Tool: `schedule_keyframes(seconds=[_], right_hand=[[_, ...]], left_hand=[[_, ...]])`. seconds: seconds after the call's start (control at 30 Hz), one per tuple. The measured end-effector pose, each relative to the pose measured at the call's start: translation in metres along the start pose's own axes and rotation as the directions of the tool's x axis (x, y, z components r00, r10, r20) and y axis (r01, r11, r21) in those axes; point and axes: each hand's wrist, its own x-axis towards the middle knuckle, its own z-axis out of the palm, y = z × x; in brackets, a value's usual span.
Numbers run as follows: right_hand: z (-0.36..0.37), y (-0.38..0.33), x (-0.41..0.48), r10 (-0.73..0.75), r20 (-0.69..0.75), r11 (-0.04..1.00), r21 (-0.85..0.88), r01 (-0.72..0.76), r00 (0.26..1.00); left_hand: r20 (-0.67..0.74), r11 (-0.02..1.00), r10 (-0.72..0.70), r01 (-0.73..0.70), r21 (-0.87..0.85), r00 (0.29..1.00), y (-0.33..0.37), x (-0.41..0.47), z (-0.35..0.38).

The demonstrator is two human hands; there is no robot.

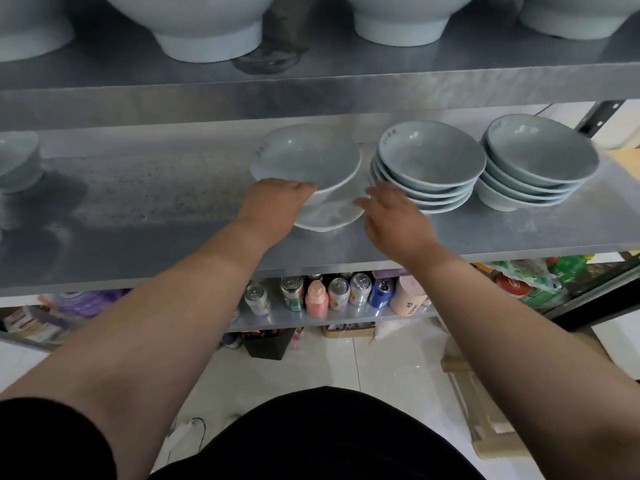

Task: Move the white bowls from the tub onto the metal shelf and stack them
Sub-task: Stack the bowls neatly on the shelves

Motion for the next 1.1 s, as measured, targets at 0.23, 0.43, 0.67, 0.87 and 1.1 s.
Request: schedule_keyframes(seconds=[0.23,0.43,0.67,0.87,1.1], right_hand=[[-0.043,0.066,0.005,0.219,0.068,0.963,-0.177,-0.204,0.973],[-0.044,0.094,0.008,0.217,0.266,0.970,-0.168,-0.177,0.939],[-0.042,0.109,0.002,0.159,0.237,0.986,-0.090,-0.141,0.959],[-0.042,0.115,-0.001,0.135,0.219,0.989,-0.082,-0.120,0.966],[-0.046,0.111,0.001,0.176,0.231,0.983,-0.100,-0.157,0.957]], left_hand=[[0.157,0.998,0.036,-0.043,0.045,0.987,0.038,0.013,0.024],[0.258,0.998,0.013,-0.028,0.053,0.966,0.042,0.012,0.034],[0.267,0.998,0.064,-0.066,-0.001,0.962,0.045,0.011,0.046],[0.323,0.998,0.010,-0.029,0.053,0.947,0.040,0.019,0.044],[0.362,0.997,-0.074,0.079,0.001,0.929,0.034,0.024,0.042]])
